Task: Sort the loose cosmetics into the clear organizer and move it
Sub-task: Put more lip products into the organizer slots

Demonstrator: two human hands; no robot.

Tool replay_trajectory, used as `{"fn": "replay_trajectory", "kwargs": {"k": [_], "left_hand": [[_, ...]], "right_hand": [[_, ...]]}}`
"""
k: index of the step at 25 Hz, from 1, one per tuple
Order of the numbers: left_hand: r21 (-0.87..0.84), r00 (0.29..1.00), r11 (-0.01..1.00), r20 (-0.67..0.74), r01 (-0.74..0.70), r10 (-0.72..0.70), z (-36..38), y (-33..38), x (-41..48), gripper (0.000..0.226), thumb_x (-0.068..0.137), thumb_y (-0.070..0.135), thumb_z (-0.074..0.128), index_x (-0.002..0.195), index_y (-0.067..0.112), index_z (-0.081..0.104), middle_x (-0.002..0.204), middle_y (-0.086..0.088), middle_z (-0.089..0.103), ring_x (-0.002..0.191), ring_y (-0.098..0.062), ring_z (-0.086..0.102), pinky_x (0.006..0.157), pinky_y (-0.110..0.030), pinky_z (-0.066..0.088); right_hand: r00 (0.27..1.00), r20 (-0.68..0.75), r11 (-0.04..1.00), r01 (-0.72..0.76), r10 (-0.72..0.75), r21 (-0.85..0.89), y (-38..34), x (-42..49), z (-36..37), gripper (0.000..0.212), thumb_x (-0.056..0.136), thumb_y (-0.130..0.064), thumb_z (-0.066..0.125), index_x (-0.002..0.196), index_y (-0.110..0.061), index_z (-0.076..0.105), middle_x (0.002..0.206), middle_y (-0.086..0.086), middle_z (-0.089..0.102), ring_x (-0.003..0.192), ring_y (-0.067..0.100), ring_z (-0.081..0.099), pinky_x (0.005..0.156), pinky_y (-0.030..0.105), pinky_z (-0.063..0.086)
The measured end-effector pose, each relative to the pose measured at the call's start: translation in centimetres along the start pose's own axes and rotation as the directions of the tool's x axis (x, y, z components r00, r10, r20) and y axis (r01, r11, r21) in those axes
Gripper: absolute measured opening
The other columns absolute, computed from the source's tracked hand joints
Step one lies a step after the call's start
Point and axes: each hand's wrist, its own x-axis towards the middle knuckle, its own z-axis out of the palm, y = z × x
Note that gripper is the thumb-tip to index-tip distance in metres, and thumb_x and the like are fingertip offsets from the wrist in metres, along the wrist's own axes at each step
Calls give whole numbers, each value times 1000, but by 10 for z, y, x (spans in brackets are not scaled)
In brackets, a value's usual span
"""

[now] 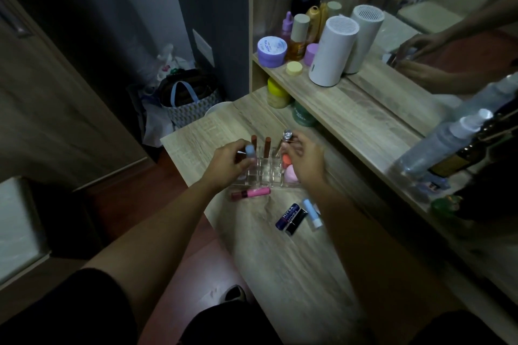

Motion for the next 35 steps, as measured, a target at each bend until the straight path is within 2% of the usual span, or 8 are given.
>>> {"fn": "replay_trajectory", "kwargs": {"k": [3, 7, 11, 15, 19, 25, 31, 35], "left_hand": [[29, 1000, 999, 16, -25, 25, 1, 0, 7, 22, 83, 13, 67, 105, 9, 63, 102, -7, 66, 89, -16, 63, 78, -20, 48], [83, 998, 995, 46, -50, 46, 2, -2, 7, 20, 82, 15, 69, 101, 10, 64, 93, -4, 66, 79, -11, 60, 65, -2, 42], [130, 995, 986, 18, -101, 99, 1, -6, 7, 23, 83, 13, 67, 104, 3, 63, 95, -15, 67, 82, -23, 62, 74, -29, 51], [219, 994, 972, 81, -84, 68, 7, -15, 11, 26, 83, 15, 68, 107, 4, 64, 99, -13, 64, 86, -20, 57, 78, -27, 43], [205, 998, 979, 63, -19, 6, 15, -19, 11, 31, 83, 13, 68, 113, 5, 63, 105, -14, 66, 97, -25, 59, 90, -37, 46], [121, 998, 991, 22, 52, -55, 18, -16, 8, 32, 82, 12, 70, 112, 6, 60, 106, -13, 64, 92, -19, 63, 88, -35, 55], [66, 999, 997, -16, 43, -42, 22, 17, -35, 41, 79, 14, 73, 116, 7, 58, 110, -12, 62, 87, -14, 62, 78, -28, 56], [31, 999, 998, -7, 48, -48, 33, 25, -52, 41, 80, 12, 73, 118, 8, 57, 111, -11, 61, 86, -16, 64, 69, -22, 54]], "right_hand": [[1000, 22, 1000, -14, 13, 14, 7, 5, 5, 35, 87, -6, 62, 122, -11, 60, 105, 5, 70, 73, -21, 48, 54, -9, 38], [997, 54, 999, -49, 50, -25, 12, 8, 9, 32, 87, -4, 61, 119, -8, 60, 104, 9, 70, 73, -17, 50, 53, -10, 36], [993, 91, 995, -67, 73, -77, 13, 7, 12, 30, 88, -5, 59, 119, -6, 59, 108, 10, 69, 80, -2, 58, 52, -11, 35], [992, 101, 993, -64, 74, -102, 11, 9, 11, 32, 90, -8, 58, 121, -8, 57, 114, 9, 67, 93, 6, 59, 49, -3, 41], [995, 91, 992, -20, 31, -125, 9, 10, 9, 32, 88, -7, 61, 120, -7, 59, 114, 11, 67, 89, 3, 58, 51, -3, 41], [992, 109, 994, -49, 59, -98, 8, 3, 4, 38, 86, -9, 64, 123, -7, 56, 115, 10, 68, 94, 6, 61, 65, 2, 43], [999, 45, 998, 25, -23, -60, 0, -44, -35, 44, 84, -11, 67, 126, -6, 54, 118, 11, 65, 98, 8, 59, 80, 10, 47], [1000, 4, 998, 31, -31, -57, 11, -66, -57, 44, 84, -9, 67, 126, -8, 55, 119, 10, 65, 96, 5, 58, 69, 1, 45]]}}
